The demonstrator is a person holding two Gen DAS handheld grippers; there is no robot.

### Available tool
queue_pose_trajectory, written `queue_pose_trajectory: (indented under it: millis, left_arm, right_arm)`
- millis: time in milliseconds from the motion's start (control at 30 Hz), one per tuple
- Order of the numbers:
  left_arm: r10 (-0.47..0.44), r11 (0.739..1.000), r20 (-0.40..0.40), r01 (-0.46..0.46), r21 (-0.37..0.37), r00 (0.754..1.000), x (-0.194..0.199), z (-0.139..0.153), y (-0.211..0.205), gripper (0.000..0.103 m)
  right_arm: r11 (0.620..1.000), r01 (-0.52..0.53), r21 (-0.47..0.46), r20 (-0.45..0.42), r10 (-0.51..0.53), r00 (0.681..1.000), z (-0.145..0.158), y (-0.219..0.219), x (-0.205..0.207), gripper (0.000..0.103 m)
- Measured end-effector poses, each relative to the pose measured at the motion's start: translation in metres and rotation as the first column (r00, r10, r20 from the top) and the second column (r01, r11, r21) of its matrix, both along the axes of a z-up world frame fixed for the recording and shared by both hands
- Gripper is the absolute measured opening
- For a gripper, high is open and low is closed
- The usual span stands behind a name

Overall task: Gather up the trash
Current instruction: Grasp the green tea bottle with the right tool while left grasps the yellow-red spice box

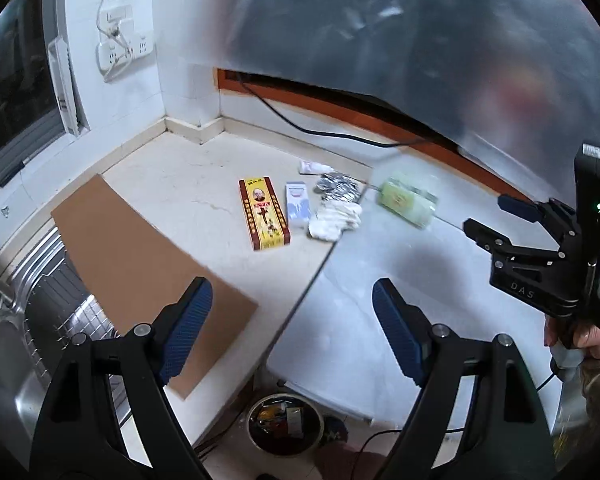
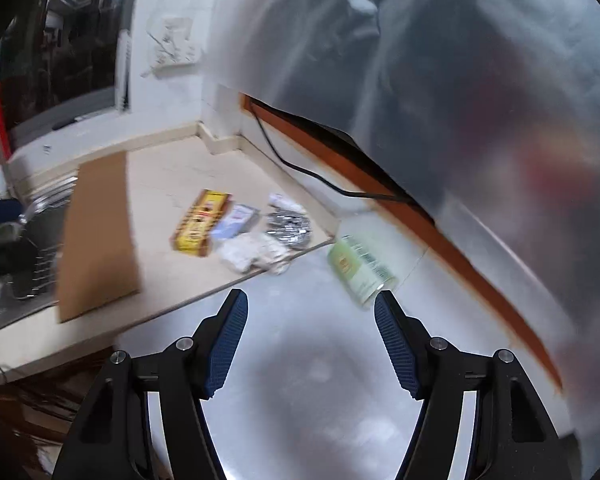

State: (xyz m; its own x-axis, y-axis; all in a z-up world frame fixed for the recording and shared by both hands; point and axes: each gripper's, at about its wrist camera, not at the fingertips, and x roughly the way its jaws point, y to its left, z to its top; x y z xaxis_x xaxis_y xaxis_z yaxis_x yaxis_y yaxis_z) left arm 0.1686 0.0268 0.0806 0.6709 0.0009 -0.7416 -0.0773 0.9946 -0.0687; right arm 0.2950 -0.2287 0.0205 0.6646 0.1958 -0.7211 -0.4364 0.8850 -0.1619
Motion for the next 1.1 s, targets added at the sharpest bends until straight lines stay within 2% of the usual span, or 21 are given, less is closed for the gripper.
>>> queue_pose_trajectory:
  millis: [200,367,500,700,800,1100]
  left_arm:
    - [0.080,0.997,-0.079,-0.081,-0.009,0.994,0.095,-0.042,0.004,0.079]
    - [0.128,0.991,-0.143,-0.131,-0.011,0.981,0.153,-0.087,0.017,0.072]
    - [0.145,0.988,-0.191,-0.152,-0.021,0.971,0.180,-0.118,0.033,0.067]
    - [0.154,0.985,-0.238,-0.169,-0.043,0.959,0.201,-0.148,0.049,0.063]
    - [0.159,0.983,-0.256,-0.177,-0.045,0.954,0.208,-0.158,0.053,0.063]
    - [0.114,0.990,-0.319,-0.133,-0.039,0.941,0.224,-0.182,0.044,0.063]
  right_arm:
    - [0.999,-0.011,-0.040,-0.075,0.008,0.997,-0.049,-0.020,0.114,0.067]
    - [0.998,-0.009,-0.067,-0.144,0.000,0.990,-0.095,-0.027,0.172,0.067]
    - [0.997,0.002,-0.082,-0.185,-0.018,0.983,-0.122,-0.028,0.193,0.067]
    - [0.989,-0.037,-0.141,-0.200,0.009,0.980,-0.151,-0.014,0.201,0.067]
    - [0.980,-0.034,-0.194,-0.157,0.003,0.988,-0.159,-0.006,0.199,0.067]
    - [0.936,-0.059,-0.348,-0.118,0.018,0.993,-0.190,0.015,0.208,0.070]
